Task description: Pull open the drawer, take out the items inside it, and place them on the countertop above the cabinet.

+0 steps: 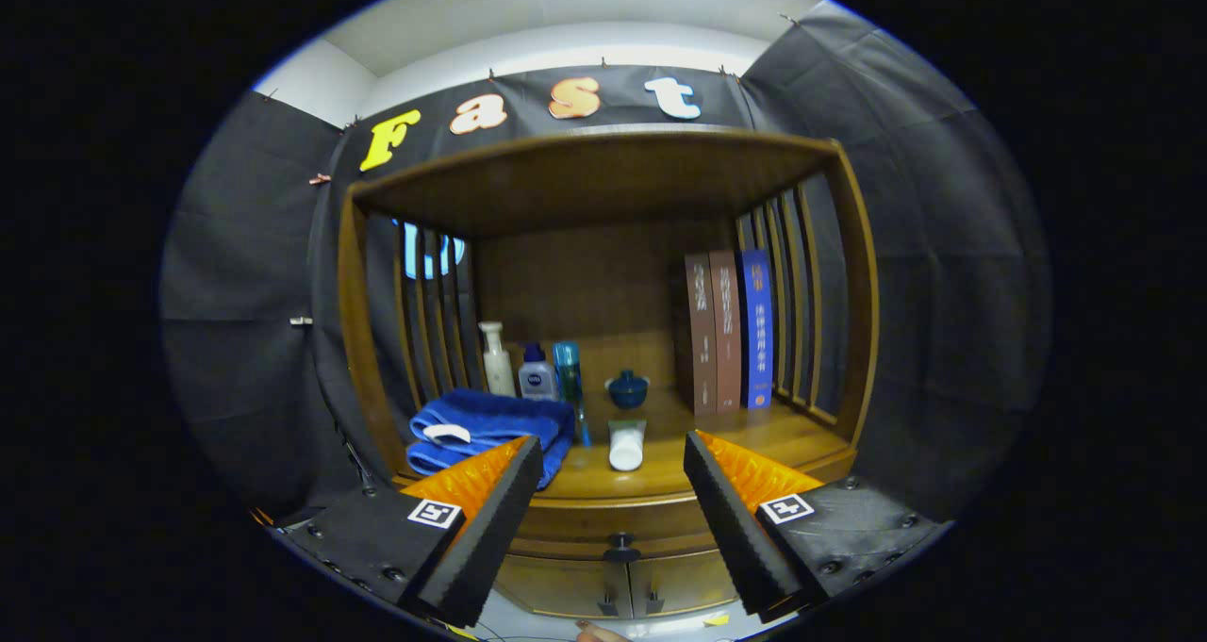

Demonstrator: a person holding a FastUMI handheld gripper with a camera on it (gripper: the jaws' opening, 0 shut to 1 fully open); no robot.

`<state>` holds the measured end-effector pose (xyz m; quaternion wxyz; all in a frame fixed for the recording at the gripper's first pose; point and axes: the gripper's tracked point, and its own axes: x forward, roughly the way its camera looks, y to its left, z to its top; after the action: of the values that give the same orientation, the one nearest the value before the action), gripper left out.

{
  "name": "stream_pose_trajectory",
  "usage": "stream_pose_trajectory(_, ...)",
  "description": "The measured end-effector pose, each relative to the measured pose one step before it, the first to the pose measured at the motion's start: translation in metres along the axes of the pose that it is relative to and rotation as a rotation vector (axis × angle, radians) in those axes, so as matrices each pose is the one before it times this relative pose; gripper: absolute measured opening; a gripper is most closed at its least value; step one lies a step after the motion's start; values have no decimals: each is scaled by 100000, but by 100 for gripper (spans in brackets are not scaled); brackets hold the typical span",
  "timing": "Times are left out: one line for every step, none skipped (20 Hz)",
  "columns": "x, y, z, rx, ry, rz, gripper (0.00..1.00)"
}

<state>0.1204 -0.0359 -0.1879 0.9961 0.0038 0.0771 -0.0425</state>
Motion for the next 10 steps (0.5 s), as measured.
stream_pose_trajectory(-975,306,1217,-668,-1396,849,99)
stream_pose_trajectory(-939,327,1137,-449,-1259,646,99)
stream_pose_trajectory(-932,263,1136,-151,-1562,671,99)
stream_pose_trajectory(-891,211,1165,-291,-1559,224,99)
stream_pose_trajectory(-792,62,1013,-329,-1624,204,99)
stream_pose_trajectory(-853,194,876,-518,-1296,381,99)
stream_pose_trajectory(-899,22,722,-674,-643,77,99)
stream_pose_trajectory(-838,56,544,-513,-210,143,99)
stream_pose_trajectory(-830,-26,526,-120,-521,176,99)
stream_pose_trajectory(-682,-18,471,22,-512,-60,99)
